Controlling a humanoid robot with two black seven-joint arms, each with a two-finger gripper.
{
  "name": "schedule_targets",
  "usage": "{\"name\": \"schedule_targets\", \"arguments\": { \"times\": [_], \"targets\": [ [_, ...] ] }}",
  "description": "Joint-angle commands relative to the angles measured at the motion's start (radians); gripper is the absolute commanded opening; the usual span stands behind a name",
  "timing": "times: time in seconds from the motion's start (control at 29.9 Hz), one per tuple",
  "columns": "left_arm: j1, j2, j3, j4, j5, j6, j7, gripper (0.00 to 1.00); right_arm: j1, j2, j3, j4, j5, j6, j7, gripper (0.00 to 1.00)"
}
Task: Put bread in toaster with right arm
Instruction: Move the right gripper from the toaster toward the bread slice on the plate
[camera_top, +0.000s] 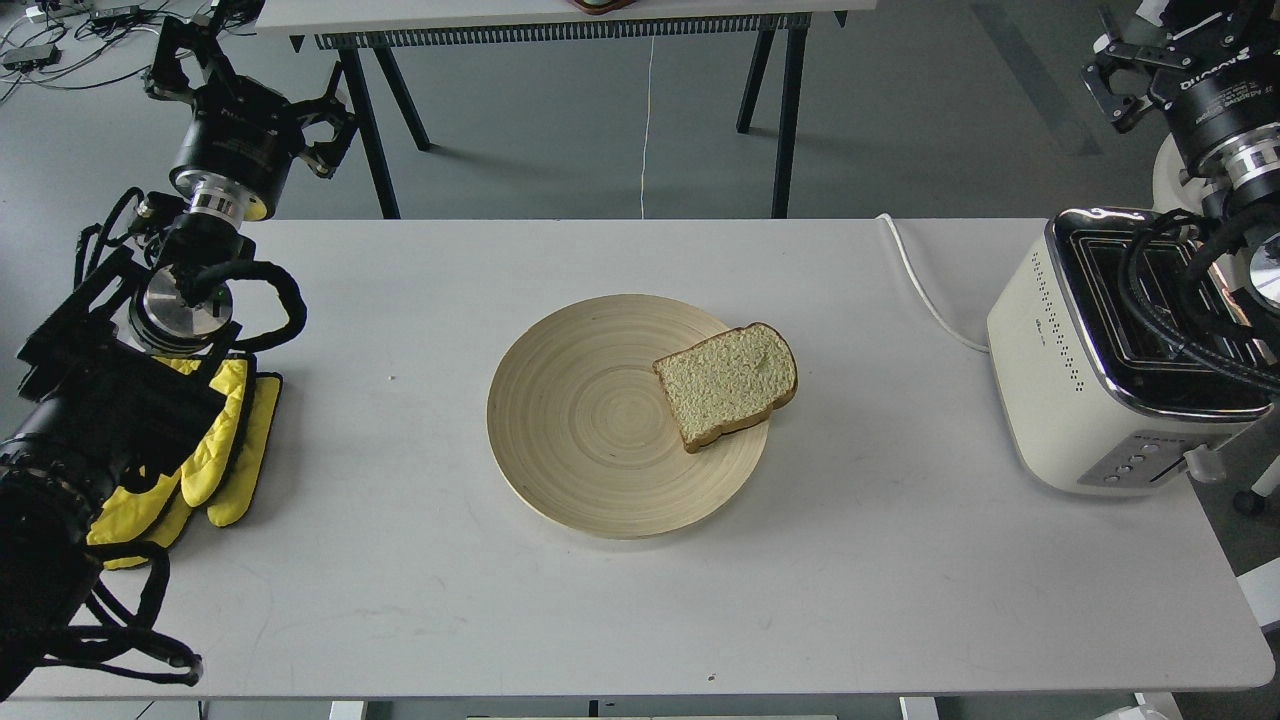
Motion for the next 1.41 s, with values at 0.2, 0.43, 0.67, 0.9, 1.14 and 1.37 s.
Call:
{"name": "schedule_targets", "arguments": {
  "times": [0.2, 0.43, 0.67, 0.9, 1.14, 1.37],
  "targets": [
    [-0.002, 0.001, 0.004, 0.008, -0.004, 0.000, 0.003, 1.00, 0.007, 0.015, 0.003, -0.011, 0.000, 0.000, 0.000, 1.00],
    [-0.001, -0.003, 0.004, 0.008, -0.005, 0.000, 0.000, 1.00, 0.032, -0.002, -0.023, 0.043, -0.025, 0.000, -0.002, 1.00],
    [0.002, -0.005, 0.004, 0.008, -0.005, 0.000, -0.005, 1.00, 0.027, -0.105, -0.099, 0.338, -0.222, 0.000, -0.003, 0.99],
    [0.002, -0.008, 0.004, 0.008, -0.005, 0.000, -0.003, 1.00, 0.066, -0.099, -0.259, 0.486, -0.524, -0.174, -0.003, 0.99],
    [0.002, -0.008, 0.004, 0.008, -0.005, 0.000, -0.003, 1.00, 0.127, -0.087, -0.503, 0.512, -0.816, -0.329, -0.006, 0.98],
    [0.004, -0.008, 0.004, 0.008, -0.002, 0.000, -0.003, 1.00, 0.122, 0.023, -0.678, 0.394, -1.038, -0.409, -0.014, 0.98]
  ]
}}
